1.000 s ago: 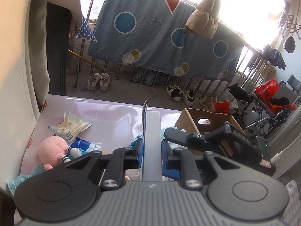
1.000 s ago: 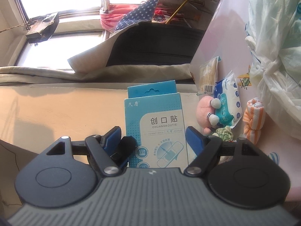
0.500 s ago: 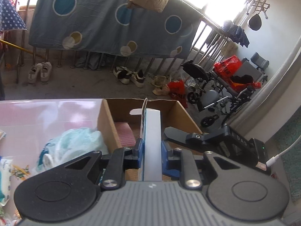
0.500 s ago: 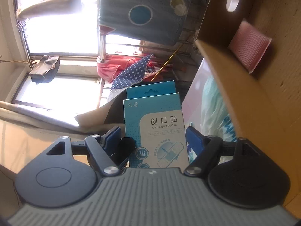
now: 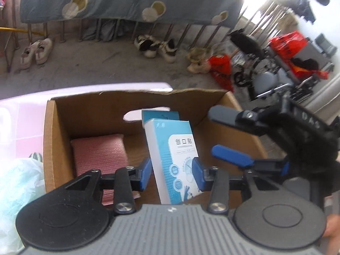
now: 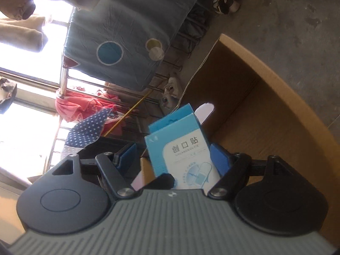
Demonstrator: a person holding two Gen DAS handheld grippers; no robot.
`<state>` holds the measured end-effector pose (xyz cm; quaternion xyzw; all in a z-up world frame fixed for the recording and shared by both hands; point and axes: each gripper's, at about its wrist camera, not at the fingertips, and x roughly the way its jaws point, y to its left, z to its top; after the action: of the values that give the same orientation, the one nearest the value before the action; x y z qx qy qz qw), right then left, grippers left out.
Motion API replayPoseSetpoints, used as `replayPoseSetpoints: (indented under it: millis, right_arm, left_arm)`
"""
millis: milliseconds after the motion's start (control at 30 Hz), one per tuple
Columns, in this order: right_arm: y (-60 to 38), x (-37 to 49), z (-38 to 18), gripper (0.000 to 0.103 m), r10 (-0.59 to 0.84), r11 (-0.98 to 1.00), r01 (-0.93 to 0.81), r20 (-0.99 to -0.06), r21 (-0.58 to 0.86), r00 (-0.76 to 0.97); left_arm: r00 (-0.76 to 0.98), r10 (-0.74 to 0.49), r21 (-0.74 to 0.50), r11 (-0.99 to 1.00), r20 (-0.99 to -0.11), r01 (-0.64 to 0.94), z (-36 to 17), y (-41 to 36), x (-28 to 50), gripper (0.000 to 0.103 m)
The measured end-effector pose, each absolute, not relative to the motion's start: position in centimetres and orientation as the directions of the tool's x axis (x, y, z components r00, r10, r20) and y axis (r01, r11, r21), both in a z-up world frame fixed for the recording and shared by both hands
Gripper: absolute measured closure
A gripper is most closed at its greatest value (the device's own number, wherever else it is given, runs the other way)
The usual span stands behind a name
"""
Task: Organize soft objects
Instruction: 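Carry the bandage box with the right tool into the cardboard box, then release the bandage box beside the pink pad and withdraw the right tool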
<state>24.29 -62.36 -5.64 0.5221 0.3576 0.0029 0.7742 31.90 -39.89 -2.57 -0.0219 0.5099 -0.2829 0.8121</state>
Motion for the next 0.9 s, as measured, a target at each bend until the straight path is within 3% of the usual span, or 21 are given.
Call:
replayPoseSetpoints:
  millis: [267, 700, 900]
  right_arm:
    - [-61.3, 26.9, -8.8, 0.027, 0.332, 0.547, 0.433, -0.661, 0.716, 0.674]
    - [-58.7, 26.3, -9.7, 0.03, 0.255, 0.531, 0.596, -0.784, 0.603, 0.566]
    - [-57.7, 27.2, -11.6, 0.037, 0.162, 0.569, 0.631, -0.824, 0.528, 0.544]
  left_arm:
    - [0.359, -0.46, -0.301, 0.857, -0.812, 0.419, -2.3, -35.9, 32.1, 0.052]
    - [0.461, -0.452, -0.286, 0.877, -0.764, 0.386, 3.2, -28.3, 30.2, 0.026]
    - [0.456, -0.428, -0.295, 0.895, -0.78, 0.335, 3.4, -22.3, 27.6, 0.025]
